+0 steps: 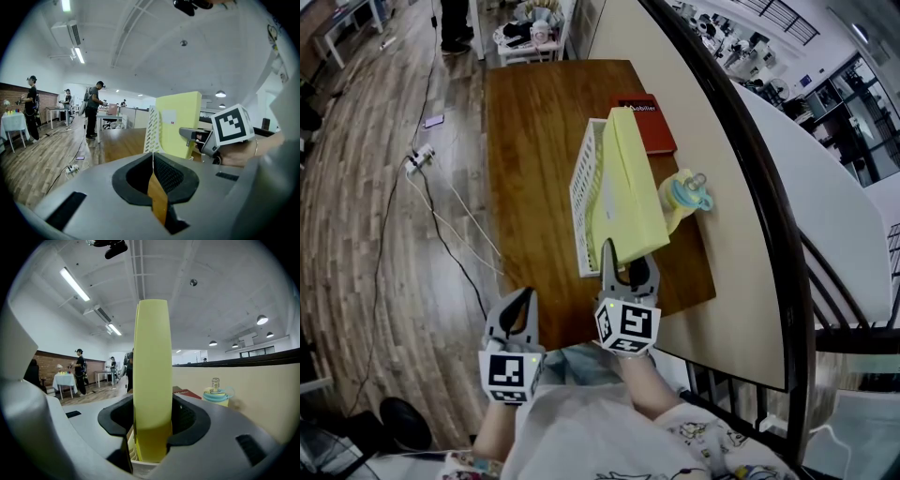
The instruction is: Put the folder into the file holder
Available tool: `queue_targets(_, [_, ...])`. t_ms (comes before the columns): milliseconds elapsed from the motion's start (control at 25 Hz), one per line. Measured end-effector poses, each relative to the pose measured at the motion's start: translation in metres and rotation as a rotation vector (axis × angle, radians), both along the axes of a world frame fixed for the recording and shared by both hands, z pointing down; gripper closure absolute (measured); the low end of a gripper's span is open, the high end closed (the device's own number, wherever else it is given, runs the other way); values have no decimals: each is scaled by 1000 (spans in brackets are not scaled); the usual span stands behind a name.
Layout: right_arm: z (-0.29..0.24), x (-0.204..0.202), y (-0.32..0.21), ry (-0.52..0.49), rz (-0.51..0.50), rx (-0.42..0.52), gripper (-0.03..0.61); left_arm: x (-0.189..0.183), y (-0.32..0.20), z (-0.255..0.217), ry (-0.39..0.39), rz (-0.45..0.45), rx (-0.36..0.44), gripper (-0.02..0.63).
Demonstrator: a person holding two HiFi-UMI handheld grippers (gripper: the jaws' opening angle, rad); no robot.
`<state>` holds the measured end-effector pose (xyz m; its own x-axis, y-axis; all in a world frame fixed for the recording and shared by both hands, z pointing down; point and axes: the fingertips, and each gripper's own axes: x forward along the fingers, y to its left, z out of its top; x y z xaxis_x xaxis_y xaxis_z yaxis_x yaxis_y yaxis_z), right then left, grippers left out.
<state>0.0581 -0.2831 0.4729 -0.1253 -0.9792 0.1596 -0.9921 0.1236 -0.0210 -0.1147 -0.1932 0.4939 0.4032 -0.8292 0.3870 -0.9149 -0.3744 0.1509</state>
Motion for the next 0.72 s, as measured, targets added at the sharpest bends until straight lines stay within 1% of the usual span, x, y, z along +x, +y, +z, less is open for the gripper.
queue_targets(360, [22,-4,0,-2,-33,-72,394,1,0,-1,-1,5,1,609])
queue_targets(560, [26,-9,3,10,-58,-82,390,0,2,-1,-8,4,4,609])
queue_targets(720, [28,-9,2,20,-73,-91,368,-1,3,-3,-8,2,6,609])
